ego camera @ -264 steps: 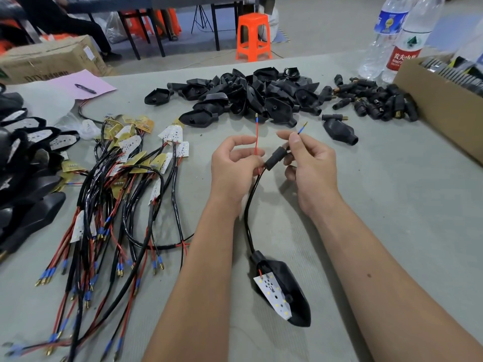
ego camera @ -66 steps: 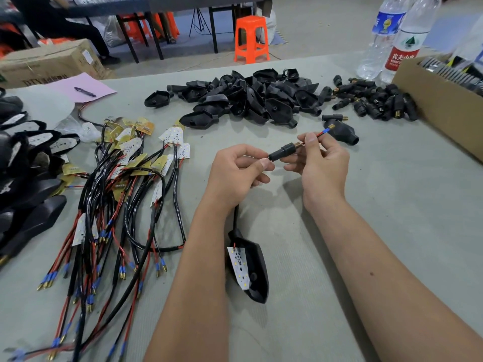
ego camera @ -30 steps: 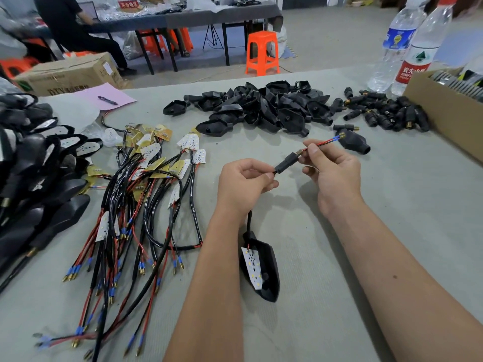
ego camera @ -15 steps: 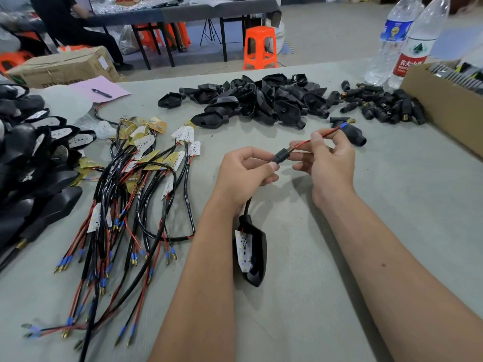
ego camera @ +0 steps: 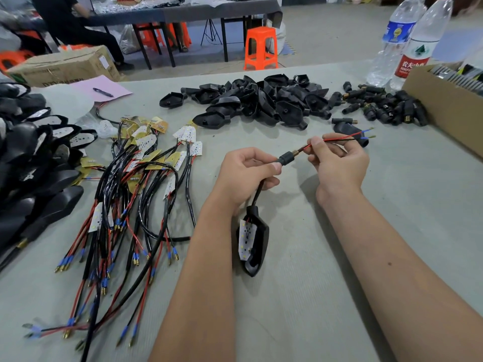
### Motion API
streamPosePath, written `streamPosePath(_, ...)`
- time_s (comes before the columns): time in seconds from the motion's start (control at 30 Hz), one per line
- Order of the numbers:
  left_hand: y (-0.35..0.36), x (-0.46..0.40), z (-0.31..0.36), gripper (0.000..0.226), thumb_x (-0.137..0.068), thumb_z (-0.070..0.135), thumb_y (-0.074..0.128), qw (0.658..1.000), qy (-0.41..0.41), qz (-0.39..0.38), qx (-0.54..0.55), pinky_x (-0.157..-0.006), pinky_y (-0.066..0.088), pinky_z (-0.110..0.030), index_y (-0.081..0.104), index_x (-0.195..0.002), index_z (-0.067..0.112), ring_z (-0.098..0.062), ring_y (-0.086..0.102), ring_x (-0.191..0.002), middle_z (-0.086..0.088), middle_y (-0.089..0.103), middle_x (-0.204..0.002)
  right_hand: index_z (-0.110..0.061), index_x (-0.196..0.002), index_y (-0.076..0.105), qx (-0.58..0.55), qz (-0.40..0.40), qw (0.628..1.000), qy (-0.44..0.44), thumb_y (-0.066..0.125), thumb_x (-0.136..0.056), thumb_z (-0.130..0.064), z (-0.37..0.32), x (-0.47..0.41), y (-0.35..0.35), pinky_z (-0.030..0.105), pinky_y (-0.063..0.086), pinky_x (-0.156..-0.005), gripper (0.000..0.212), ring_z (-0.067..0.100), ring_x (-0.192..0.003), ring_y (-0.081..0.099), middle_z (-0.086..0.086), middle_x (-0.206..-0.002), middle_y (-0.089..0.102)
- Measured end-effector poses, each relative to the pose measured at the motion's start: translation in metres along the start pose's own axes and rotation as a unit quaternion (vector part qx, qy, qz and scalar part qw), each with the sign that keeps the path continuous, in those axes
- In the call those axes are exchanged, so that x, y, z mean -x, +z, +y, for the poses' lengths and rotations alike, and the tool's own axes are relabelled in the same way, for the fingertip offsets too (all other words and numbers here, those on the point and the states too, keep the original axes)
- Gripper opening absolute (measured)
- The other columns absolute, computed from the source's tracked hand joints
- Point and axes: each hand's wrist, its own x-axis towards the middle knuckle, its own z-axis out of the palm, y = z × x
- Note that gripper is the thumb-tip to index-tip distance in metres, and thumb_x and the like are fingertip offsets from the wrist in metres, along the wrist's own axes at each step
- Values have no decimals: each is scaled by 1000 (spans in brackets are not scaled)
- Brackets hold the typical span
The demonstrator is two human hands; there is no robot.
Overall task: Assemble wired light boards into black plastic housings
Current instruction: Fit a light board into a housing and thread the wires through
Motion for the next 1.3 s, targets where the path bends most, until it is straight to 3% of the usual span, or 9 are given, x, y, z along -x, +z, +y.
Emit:
streamPosePath(0.17, -10, 5, 6, 12, -92, 4, 73, 998, -42, -54, -17, -66, 59, -27, 70, -102, -1, -25, 73, -71, -14, 78, -91, -4, -99, 60, -62, 51, 997, 10, 73, -90, 5, -1, -6, -3, 23, 55, -65, 18, 19, -62, 69, 10, -70, 72)
streamPosePath(0.3, -22, 11, 8, 25, -85, 10, 81, 984, -71, -134, -93, -87, 58, -37, 68, -107, 7, -25, 76, -84, -11, 79, -100, -2, -97, 61, -91, 55, 994, 22, 70, -93, 5, -3, -8, -4, 23, 55, -66, 12, 17, -65, 69, 12, -75, 72)
streamPosePath(0.43, -23, 10, 7, 23, -84, -3, 77, 991, -59, -89, -80, -85, 57, -35, 68, -104, 0, -24, 72, -74, -12, 79, -96, -7, -88, 68, -48, 1, 998, 47, 64, -100, -5, -3, -7, -3, 23, 55, -67, 13, 16, -72, 69, 12, -85, 77)
streamPosePath(0.6, -25, 8, 6, 18, -86, -12, 67, 997, -41, -44, -45, -67, 57, -25, 70, -101, -2, -19, 68, -63, -14, 79, -92, -14, -104, 73, 34, -56, 997, 37, 70, -97, -11, -2, -7, -2, 21, 55, -73, 8, 12, -83, 68, 8, -97, 72)
streamPosePath(0.8, -21, 4, 5, 16, -91, -14, 61, 999, -6, 8, 32, -61, 55, -21, 69, -103, -7, -17, 67, -65, -17, 77, -91, -14, -107, 73, 41, -89, 995, 35, 69, -97, -7, -3, -7, -2, 24, 56, -75, 13, 16, -84, 67, 8, -98, 71)
streamPosePath(0.93, -23, 3, 4, 18, -92, -11, 62, 999, 15, 16, 35, -63, 55, -23, 70, -107, -5, -19, 69, -69, -17, 78, -95, -10, -104, 71, 10, -135, 988, 80, 66, -100, -11, -3, -3, 1, 25, 57, -69, 7, 20, -78, 71, 7, -88, 76)
streamPosePath(1.17, -21, 2, 3, 17, -93, -6, 64, 999, 19, -33, 7, -67, 56, -24, 73, -104, 3, -22, 71, -78, -15, 78, -98, -10, -89, 70, -43, -120, 985, 116, 71, -96, -10, -7, -4, -1, 21, 52, -60, 7, 14, -65, 62, 3, -76, 70)
streamPosePath(1.3, -18, 3, 3, 13, -94, -6, 64, 1000, 10, -1, -1, -65, 56, -26, 72, -101, 1, -23, 70, -70, -17, 78, -93, -11, -86, 71, -40, -103, 989, 94, 73, -94, -7, -5, -3, -1, 23, 52, -60, 9, 15, -67, 62, 5, -78, 69)
